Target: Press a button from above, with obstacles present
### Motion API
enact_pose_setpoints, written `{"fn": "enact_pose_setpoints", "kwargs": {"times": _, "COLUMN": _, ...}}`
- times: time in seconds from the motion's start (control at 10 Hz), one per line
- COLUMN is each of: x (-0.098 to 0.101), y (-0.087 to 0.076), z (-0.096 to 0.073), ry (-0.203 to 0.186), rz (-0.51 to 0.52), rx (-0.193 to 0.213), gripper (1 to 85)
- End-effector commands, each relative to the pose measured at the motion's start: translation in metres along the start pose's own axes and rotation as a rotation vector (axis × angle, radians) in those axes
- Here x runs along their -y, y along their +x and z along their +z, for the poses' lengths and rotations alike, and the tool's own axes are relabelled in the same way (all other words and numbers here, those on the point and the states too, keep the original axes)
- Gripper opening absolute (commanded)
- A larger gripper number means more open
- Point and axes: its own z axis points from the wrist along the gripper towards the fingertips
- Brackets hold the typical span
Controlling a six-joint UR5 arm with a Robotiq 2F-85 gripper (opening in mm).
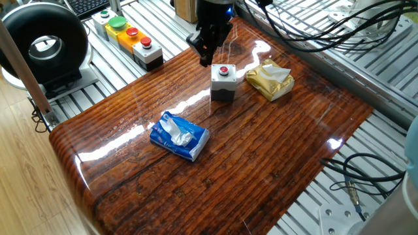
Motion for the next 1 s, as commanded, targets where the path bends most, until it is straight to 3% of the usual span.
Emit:
{"fn": "enact_pose_setpoints", "kwargs": {"times": 0.0, "x": -0.003, "y": 0.003, "z": 0.000, "ry": -0.014, "rz": -0.018, "rx": -0.008, "gripper": 1.3}}
{"fn": "enact_pose_setpoints", "kwargs": {"times": 0.2, "x": -0.012, "y": 0.000, "z": 0.001, "ry": -0.045, "rz": -0.004, "rx": -0.004, "gripper": 1.3}}
{"fn": "enact_pose_setpoints", "kwargs": {"times": 0.3, "x": -0.030, "y": -0.008, "z": -0.001, "ry": -0.108, "rz": 0.018, "rx": 0.012, "gripper": 1.3}}
{"fn": "enact_pose_setpoints", "kwargs": {"times": 0.7, "x": -0.034, "y": -0.007, "z": -0.006, "ry": -0.111, "rz": 0.011, "rx": 0.004, "gripper": 1.3}}
{"fn": "enact_pose_setpoints", "kwargs": {"times": 0.9, "x": -0.038, "y": -0.011, "z": -0.007, "ry": -0.129, "rz": 0.023, "rx": 0.020, "gripper": 1.3}}
